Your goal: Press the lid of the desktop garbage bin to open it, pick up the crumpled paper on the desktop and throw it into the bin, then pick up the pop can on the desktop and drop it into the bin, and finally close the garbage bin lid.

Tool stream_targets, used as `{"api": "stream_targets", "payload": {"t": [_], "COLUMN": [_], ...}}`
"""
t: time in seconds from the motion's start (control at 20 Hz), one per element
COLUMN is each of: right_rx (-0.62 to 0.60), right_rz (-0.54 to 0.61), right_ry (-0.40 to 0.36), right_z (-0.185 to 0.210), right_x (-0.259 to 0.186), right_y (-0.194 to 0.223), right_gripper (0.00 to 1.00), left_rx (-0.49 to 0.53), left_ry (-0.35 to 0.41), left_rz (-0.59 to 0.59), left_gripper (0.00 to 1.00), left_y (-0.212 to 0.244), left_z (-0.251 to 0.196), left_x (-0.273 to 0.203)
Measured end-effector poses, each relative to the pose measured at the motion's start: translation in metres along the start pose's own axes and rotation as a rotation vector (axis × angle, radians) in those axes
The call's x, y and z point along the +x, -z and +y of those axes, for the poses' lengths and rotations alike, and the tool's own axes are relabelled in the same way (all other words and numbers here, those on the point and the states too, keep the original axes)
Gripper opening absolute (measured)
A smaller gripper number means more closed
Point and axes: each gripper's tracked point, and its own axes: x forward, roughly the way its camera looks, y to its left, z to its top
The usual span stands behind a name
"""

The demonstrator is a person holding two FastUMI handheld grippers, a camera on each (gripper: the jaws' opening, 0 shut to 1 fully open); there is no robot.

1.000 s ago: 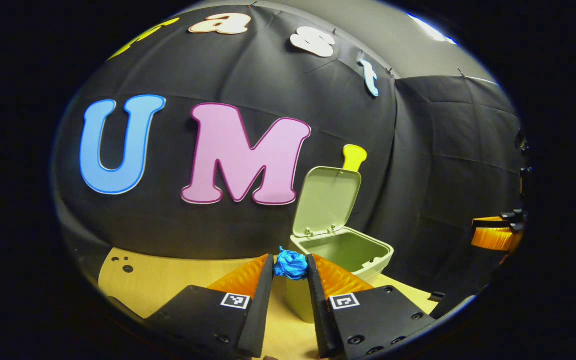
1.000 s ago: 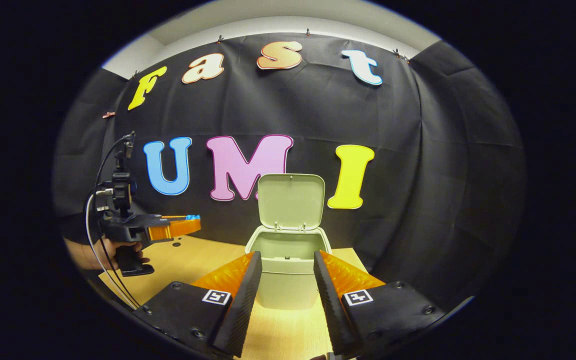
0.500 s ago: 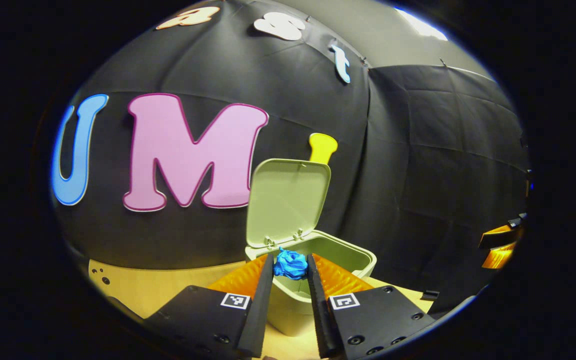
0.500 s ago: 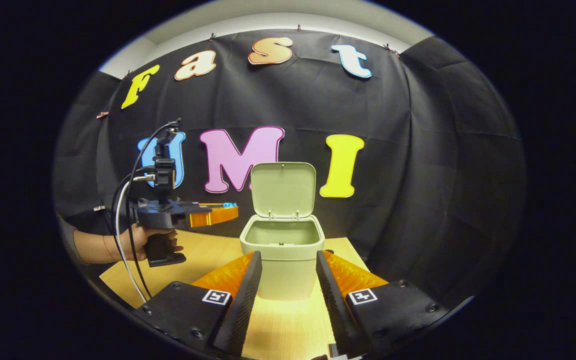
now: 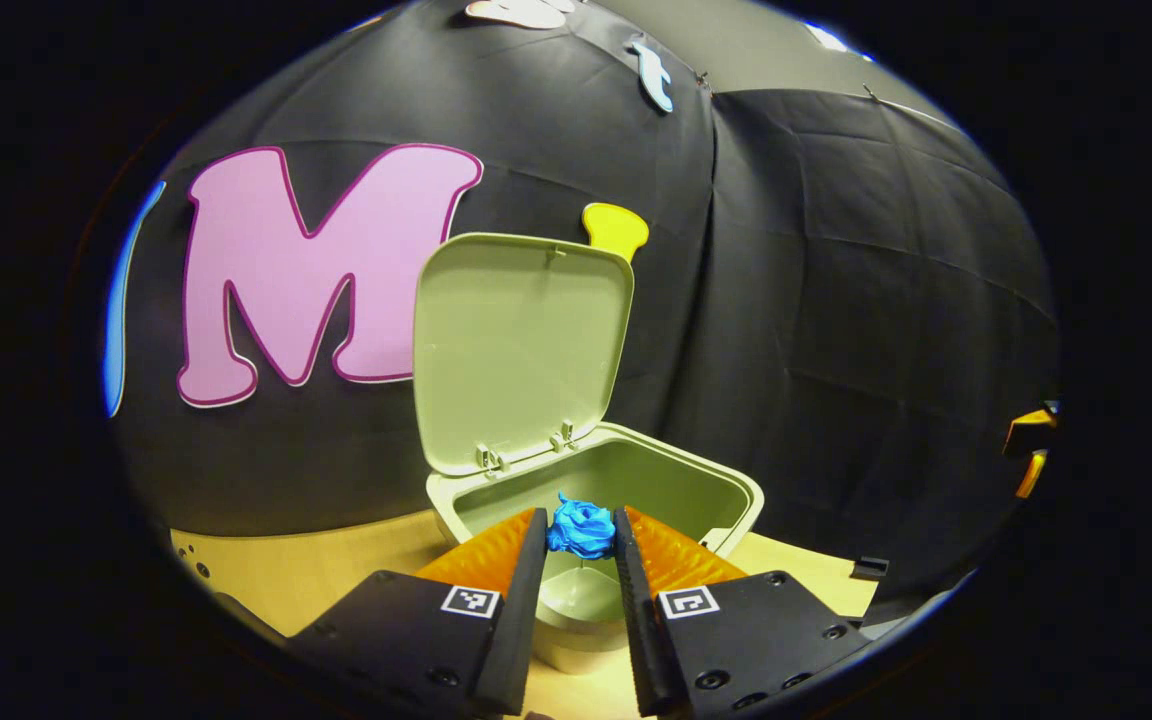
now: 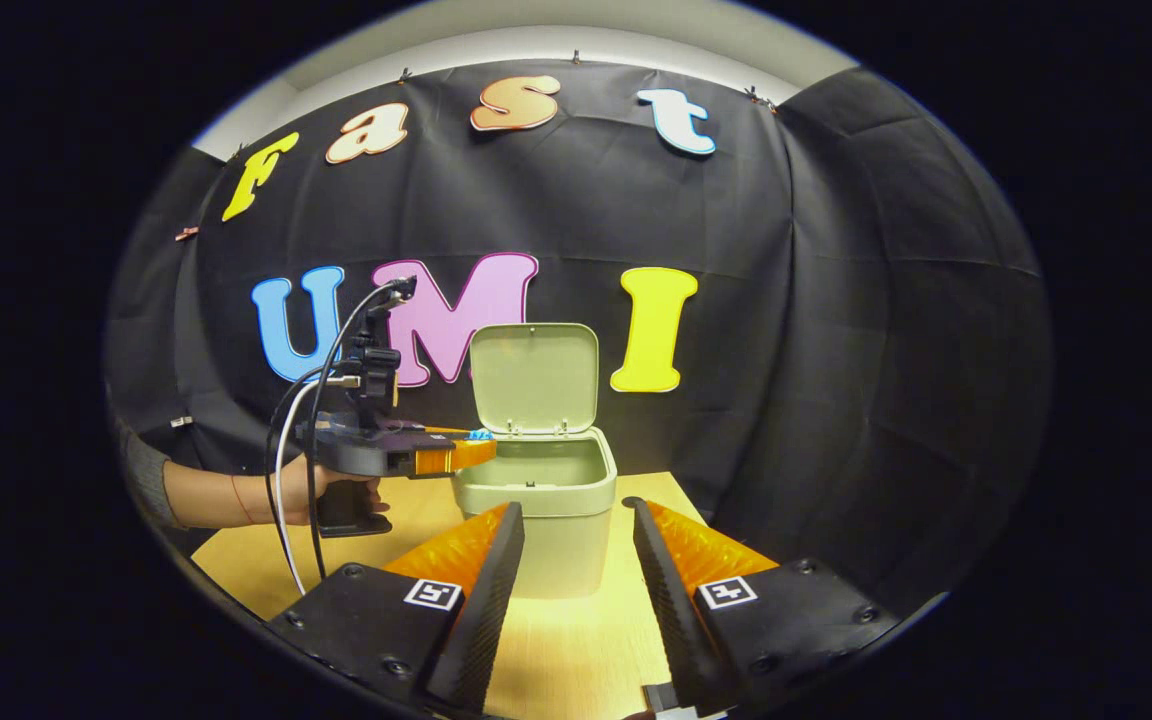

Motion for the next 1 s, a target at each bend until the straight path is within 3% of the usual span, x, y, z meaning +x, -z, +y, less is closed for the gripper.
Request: {"api": "stream_targets", "payload": {"t": [0.15,0.5,0.6,0.65,0.75,1.0], "right_rx": [0.008,-0.006,-0.016,-0.017,-0.016,-0.014], "right_rz": [0.010,0.024,0.028,0.031,0.034,0.044], "right_ry": [0.014,0.013,0.010,0.008,0.001,-0.025], "right_z": [-0.005,-0.008,-0.008,-0.007,-0.005,0.003], "right_x": [0.001,0.008,0.010,0.010,0.011,0.014], "right_y": [0.004,0.007,0.010,0.010,0.011,0.015], "right_gripper": [0.71,0.71,0.72,0.73,0.73,0.75], "left_rx": [0.021,0.046,0.037,0.031,0.021,-0.005], "left_ry": [-0.004,-0.002,0.004,0.005,-0.001,-0.019], "left_rz": [0.022,0.033,0.034,0.036,0.038,0.016], "left_gripper": [0.42,0.52,0.58,0.68,0.77,0.87], "left_y": [0.007,0.010,0.011,0.012,0.014,0.008], "left_z": [0.001,0.000,0.000,0.000,0.002,0.008], "left_x": [0.010,0.019,0.021,0.022,0.021,0.009]}}
